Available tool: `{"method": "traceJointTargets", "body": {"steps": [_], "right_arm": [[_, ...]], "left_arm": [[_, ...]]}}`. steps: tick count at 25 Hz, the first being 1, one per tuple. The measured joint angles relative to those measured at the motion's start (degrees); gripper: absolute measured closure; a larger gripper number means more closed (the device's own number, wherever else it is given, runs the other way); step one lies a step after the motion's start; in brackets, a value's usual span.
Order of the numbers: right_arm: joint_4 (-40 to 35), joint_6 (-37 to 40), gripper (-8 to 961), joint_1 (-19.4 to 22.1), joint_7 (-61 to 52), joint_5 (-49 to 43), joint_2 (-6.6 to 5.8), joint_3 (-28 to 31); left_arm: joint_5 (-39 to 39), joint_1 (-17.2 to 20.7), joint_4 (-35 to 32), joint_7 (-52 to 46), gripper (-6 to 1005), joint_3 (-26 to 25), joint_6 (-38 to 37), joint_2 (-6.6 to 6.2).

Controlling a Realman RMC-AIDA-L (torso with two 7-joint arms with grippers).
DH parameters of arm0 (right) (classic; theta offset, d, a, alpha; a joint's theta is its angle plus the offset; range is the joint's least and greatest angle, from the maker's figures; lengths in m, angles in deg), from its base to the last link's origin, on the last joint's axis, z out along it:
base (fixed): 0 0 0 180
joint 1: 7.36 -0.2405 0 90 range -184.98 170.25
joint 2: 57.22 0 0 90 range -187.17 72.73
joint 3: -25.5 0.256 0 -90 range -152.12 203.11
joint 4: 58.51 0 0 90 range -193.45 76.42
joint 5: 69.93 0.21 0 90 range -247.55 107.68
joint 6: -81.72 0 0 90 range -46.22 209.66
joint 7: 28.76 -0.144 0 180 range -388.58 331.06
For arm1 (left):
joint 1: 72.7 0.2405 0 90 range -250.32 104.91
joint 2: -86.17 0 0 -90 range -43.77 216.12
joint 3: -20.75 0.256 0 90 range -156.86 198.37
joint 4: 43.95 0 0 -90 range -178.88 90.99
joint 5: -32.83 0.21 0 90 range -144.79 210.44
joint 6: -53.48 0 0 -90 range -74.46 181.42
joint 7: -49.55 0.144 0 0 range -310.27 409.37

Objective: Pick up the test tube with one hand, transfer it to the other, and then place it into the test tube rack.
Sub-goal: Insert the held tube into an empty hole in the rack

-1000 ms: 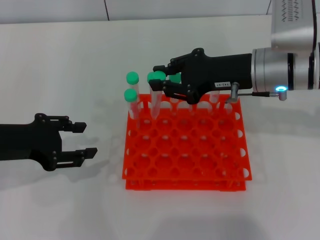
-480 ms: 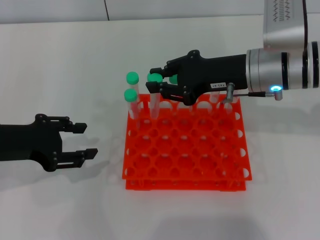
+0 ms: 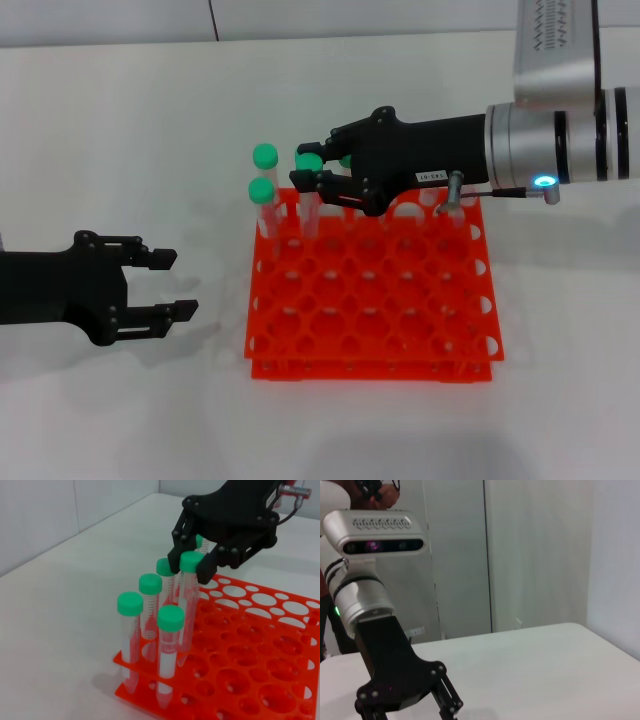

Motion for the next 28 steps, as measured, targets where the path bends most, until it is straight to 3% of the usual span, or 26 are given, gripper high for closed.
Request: {"method": "traceJointTargets", "body": {"steps": [28], "right_arm": [[1.37,-2.34,648,-0.20,0.00,0.30,0.08,-2.71]], "left_arm": [[0.17,-0.09,0.80,0.59,360,-0.01,0.12,0.00]]}}
